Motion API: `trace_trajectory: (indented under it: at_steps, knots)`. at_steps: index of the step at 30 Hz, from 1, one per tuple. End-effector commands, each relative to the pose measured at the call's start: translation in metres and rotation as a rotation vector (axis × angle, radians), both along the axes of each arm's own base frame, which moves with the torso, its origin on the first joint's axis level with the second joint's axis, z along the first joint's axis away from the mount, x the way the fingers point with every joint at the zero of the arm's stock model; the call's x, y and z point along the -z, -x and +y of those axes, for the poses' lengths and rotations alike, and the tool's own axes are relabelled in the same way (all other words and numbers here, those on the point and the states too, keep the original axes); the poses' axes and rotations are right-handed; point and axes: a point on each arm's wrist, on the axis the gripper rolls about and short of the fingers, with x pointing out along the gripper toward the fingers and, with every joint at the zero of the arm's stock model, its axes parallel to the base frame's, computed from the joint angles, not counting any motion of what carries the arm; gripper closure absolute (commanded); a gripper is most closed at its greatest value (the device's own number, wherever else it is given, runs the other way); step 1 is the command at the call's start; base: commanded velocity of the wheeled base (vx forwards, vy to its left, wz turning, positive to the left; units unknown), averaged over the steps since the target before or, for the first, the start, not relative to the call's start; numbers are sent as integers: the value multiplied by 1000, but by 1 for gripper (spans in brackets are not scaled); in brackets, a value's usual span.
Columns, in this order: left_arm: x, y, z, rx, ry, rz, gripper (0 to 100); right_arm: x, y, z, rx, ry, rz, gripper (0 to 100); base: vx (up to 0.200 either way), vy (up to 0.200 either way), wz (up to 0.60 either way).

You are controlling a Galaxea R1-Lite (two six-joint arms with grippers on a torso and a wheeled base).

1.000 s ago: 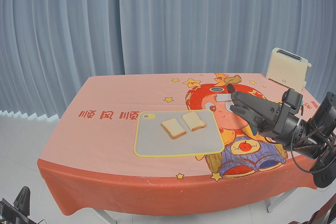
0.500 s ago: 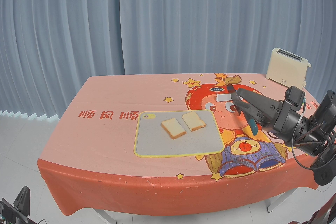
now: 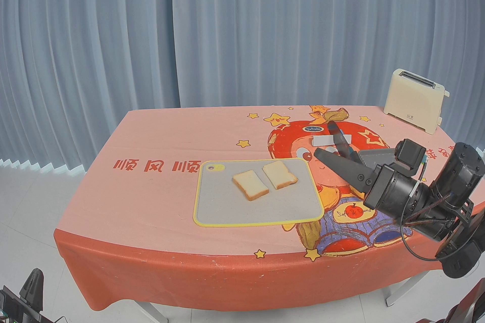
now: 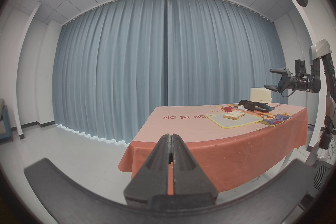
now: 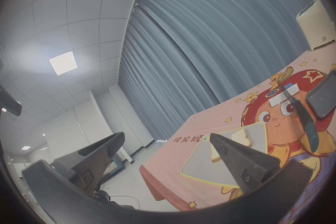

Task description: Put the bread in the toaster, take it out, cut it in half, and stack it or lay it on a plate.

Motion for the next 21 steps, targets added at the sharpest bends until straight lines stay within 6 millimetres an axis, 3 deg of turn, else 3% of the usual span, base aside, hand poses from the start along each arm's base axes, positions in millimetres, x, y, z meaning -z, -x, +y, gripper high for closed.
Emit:
trace_trajectory:
  at_steps: [1, 9, 21]
  knots:
    - [5, 0, 0, 0, 0, 0, 100, 2, 0, 6, -12, 3, 6, 0, 0, 0, 0]
    - [5, 0, 0, 0, 0, 0, 100, 16, -9, 12, 10, 26, -5, 0, 0, 0, 0]
    - [5, 0, 0, 0, 0, 0, 100, 12, -13, 23, 112, 17, -19, 0, 0, 0, 0]
